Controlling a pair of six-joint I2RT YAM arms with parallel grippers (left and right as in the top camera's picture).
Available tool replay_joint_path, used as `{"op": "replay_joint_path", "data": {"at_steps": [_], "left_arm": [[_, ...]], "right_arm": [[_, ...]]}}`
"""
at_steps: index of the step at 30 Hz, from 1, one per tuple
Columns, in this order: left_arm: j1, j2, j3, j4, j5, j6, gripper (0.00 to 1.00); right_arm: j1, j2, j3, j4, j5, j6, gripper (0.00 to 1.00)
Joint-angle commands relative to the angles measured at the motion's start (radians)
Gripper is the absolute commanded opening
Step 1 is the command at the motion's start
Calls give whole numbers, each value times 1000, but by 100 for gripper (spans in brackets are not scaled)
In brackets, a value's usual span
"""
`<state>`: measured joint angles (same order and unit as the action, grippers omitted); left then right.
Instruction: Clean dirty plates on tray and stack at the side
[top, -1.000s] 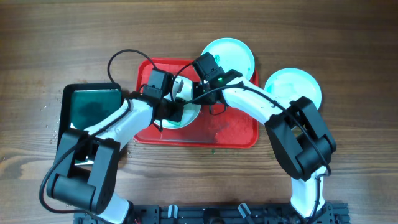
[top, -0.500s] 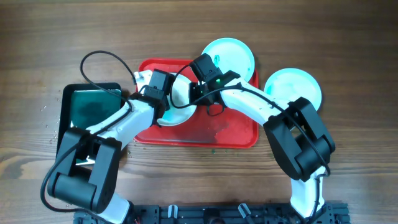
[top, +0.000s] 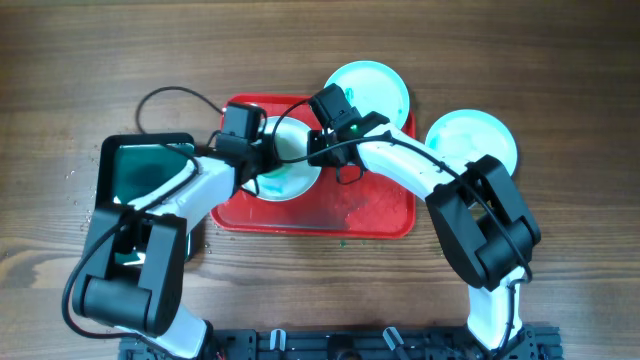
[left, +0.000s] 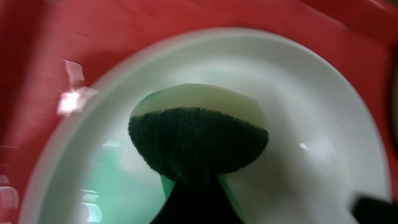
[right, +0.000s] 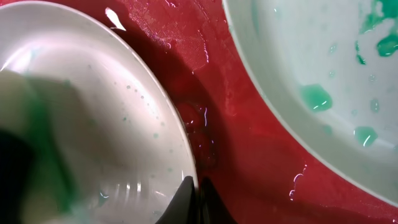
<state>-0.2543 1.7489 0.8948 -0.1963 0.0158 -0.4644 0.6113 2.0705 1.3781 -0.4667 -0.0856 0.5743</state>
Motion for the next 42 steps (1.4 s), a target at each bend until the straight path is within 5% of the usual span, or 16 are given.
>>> {"op": "replay_joint_path", "data": {"at_steps": [1, 9, 14, 21, 23, 28, 32, 34, 37, 42], "left_arm": [[22, 10, 22, -31, -264, -71, 4], [32, -104, 344, -447, -100, 68, 4], [94, -126, 472, -544, 123, 173, 4], [185, -119, 471, -567, 126, 173, 4], [188, -116, 470, -574, 126, 173, 4], [189, -113, 466, -575, 125, 173, 4], [192, -113, 466, -571, 125, 150, 4], [192, -113, 466, -570, 126, 43, 4], [192, -113, 466, -557, 126, -48, 4], [192, -113, 466, -549, 130, -69, 4]], "right_arm": [[2, 13, -3, -2, -1, -23, 4], [2, 13, -4, -13, -37, -26, 4], [3, 17, -8, -27, -50, -24, 5], [3, 71, -12, 6, -155, 6, 27], [3, 79, -12, 18, -156, 6, 4], [0, 18, 2, -29, -171, -64, 4], [-1, -168, 2, -165, 89, -138, 4], [17, -263, 2, -211, 278, -216, 4], [97, -383, 2, -257, 715, -338, 4], [268, -414, 2, -296, 1151, -365, 4]]}}
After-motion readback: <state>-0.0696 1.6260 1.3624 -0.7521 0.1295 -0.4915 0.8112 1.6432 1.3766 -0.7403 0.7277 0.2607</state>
